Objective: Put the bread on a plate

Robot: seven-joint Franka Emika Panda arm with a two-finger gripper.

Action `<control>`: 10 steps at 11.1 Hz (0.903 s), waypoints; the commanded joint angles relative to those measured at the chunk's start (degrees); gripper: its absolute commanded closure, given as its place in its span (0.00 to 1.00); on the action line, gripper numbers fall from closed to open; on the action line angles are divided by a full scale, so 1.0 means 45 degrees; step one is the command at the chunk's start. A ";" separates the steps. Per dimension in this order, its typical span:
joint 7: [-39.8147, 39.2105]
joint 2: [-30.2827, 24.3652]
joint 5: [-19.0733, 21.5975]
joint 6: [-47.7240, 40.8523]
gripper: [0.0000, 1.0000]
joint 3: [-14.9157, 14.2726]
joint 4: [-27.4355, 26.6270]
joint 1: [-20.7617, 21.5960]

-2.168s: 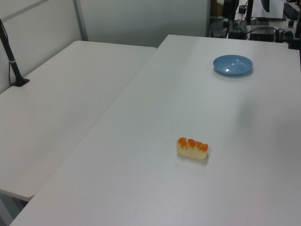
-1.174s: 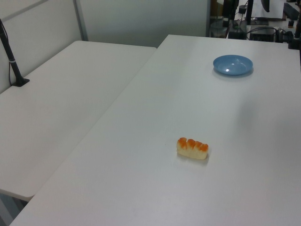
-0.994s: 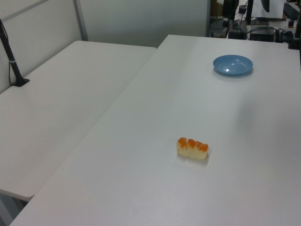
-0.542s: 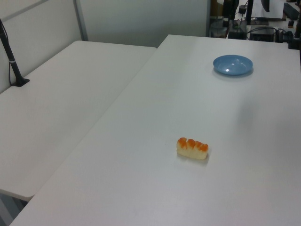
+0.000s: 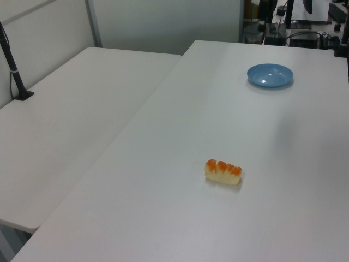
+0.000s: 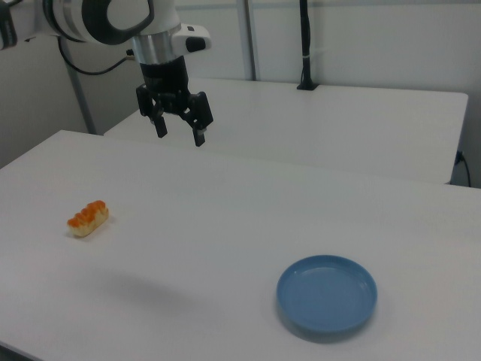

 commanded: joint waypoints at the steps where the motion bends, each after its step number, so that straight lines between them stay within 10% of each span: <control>1: 0.0134 -0.0074 0.0257 0.0097 0.00 -0.0172 -0.0070 0.0138; 10: 0.0388 -0.0074 0.0160 0.0116 0.00 0.0023 -0.0168 0.0275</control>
